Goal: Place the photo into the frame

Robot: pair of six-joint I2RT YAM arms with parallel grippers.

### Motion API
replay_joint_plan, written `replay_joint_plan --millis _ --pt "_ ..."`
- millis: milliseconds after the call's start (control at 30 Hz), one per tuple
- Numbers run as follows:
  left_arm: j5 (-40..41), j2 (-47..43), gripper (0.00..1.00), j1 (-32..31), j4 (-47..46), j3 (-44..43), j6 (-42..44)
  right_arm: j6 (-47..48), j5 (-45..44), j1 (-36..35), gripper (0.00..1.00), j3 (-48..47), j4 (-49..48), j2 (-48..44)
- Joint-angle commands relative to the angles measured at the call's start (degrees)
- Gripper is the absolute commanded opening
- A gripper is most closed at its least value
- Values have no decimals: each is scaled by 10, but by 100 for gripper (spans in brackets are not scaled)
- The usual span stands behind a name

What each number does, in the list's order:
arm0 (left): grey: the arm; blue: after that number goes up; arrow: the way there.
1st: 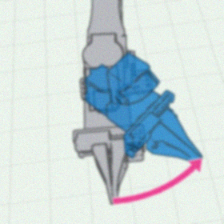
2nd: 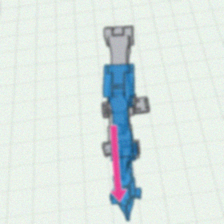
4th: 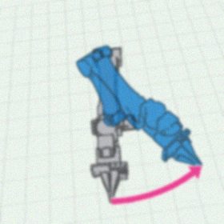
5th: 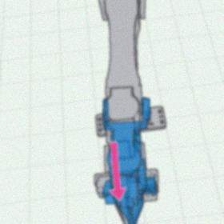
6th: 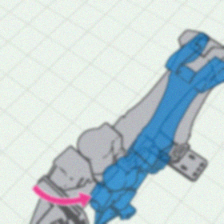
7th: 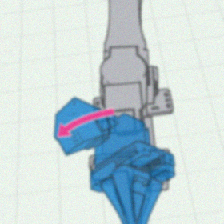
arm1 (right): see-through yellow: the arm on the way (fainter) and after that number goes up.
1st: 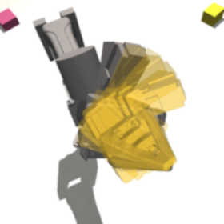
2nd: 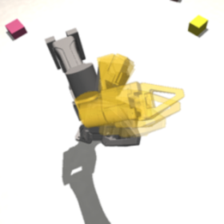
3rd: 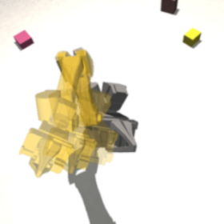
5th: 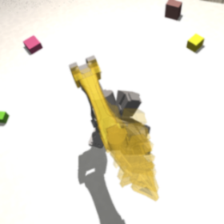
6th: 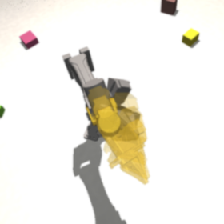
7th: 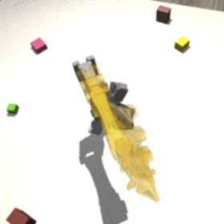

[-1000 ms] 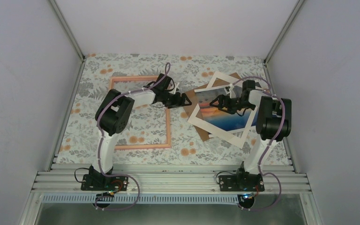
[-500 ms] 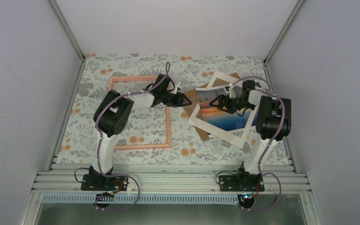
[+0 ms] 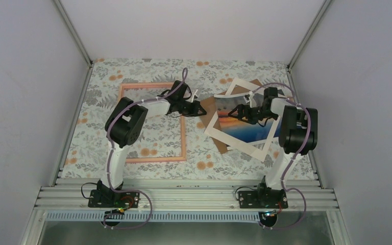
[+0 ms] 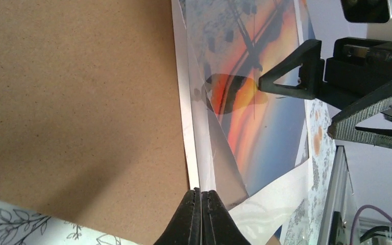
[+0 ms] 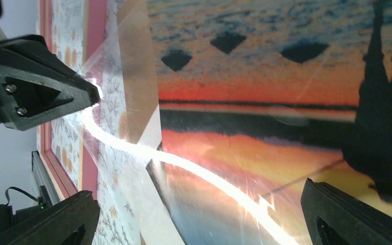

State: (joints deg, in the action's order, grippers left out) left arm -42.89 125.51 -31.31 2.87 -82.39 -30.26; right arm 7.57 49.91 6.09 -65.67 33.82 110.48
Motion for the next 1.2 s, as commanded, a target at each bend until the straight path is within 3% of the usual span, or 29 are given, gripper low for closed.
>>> replay_joint_plan --millis 0,233,533,767,933,1067,1167 --pt "29 -59 2 0 41 4 42 33 -85 5 100 8 65 -21" --pt "74 -103 2 7 105 -10 101 85 -67 6 100 -31 101 -97" --pt "139 -182 2 20 180 -20 225 195 -49 9 100 -158 165 -176" --pt "159 -272 2 22 198 -12 360 301 -77 -1 100 -225 175 -249" --pt "160 -322 2 23 206 -10 456 364 -143 -45 100 -243 163 -293" --pt "157 -334 2 41 222 -17 455 331 -175 -63 100 -244 138 -310" --pt "93 -335 2 96 237 -15 404 298 -177 -62 100 -251 160 -299"
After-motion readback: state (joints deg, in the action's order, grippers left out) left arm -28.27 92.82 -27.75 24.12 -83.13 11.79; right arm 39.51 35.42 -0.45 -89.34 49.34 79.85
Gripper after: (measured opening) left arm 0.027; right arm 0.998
